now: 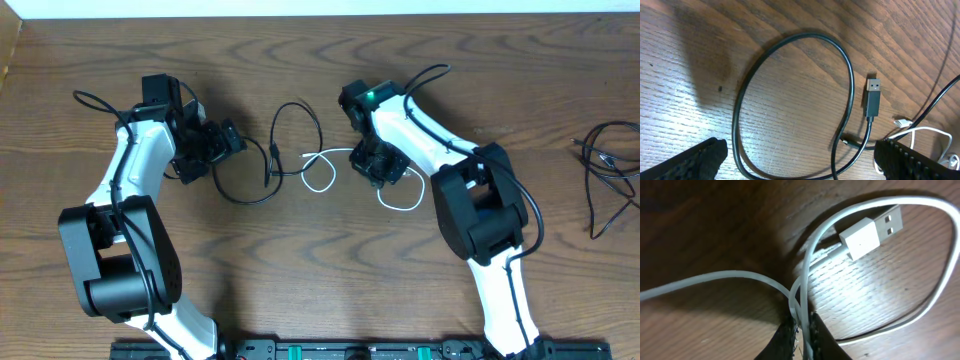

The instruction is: Untangle cables

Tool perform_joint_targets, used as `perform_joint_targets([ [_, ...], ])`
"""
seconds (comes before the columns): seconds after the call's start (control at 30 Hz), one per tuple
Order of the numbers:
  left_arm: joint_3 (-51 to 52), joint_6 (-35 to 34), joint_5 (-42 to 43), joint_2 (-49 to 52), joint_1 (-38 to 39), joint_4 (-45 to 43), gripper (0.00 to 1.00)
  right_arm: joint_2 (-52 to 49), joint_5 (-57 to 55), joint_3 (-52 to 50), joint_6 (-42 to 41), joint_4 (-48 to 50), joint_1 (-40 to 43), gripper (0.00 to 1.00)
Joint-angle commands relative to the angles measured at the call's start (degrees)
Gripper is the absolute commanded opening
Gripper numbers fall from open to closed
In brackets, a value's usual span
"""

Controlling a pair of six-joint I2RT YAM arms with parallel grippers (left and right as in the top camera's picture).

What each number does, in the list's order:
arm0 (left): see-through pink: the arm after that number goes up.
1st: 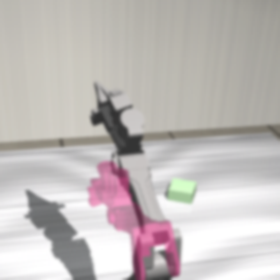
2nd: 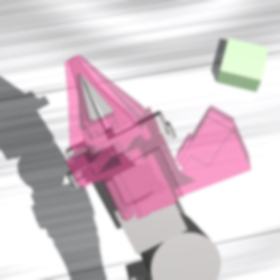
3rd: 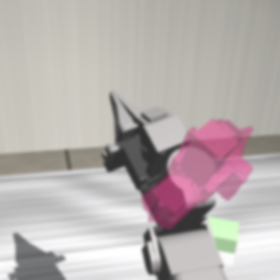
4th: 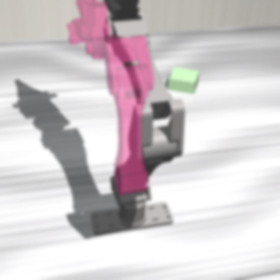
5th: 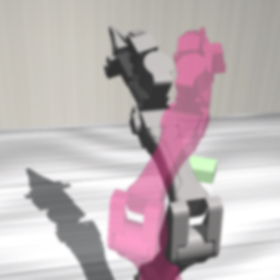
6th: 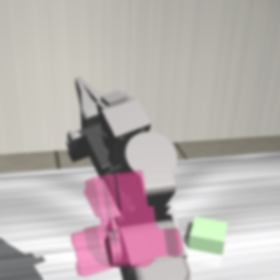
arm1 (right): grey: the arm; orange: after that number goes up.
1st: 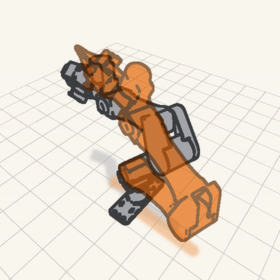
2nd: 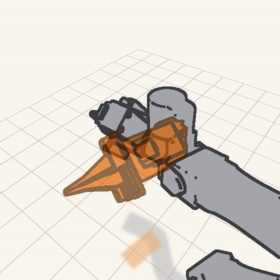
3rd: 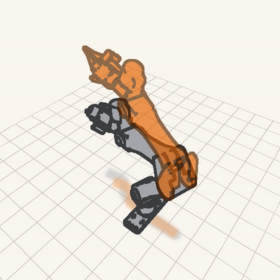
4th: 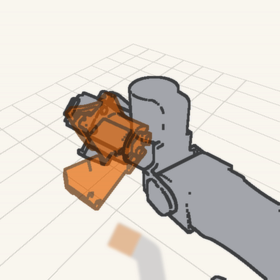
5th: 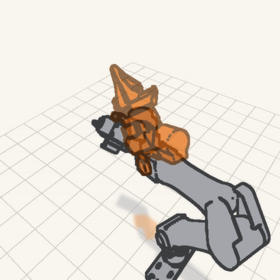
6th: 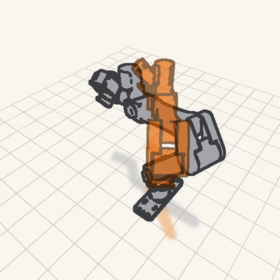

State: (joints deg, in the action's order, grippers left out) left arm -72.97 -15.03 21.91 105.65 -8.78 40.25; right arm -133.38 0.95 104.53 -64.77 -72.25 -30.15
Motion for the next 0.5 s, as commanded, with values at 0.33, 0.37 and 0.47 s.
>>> perform_joint_targets([
  [0.33, 0.5, -0.1, -0.6, -0.1, 0.2, 0.2, 1.00, -4.5, 1.1, 12.4, 16.9, -5.0, -0.7, 0.04],
  [0.37, 0.5, -0.1, -0.6, -0.1, 0.2, 0.2, 1.00, -4.5, 1.2, 12.4, 17.6, -4.1, -1.1, 0.04],
  [0.47, 0.5, -0.1, -0.6, -0.1, 0.2, 0.2, 1.00, -4.5, 0.9, 12.4, 20.4, -2.1, -2.9, 0.12],
])
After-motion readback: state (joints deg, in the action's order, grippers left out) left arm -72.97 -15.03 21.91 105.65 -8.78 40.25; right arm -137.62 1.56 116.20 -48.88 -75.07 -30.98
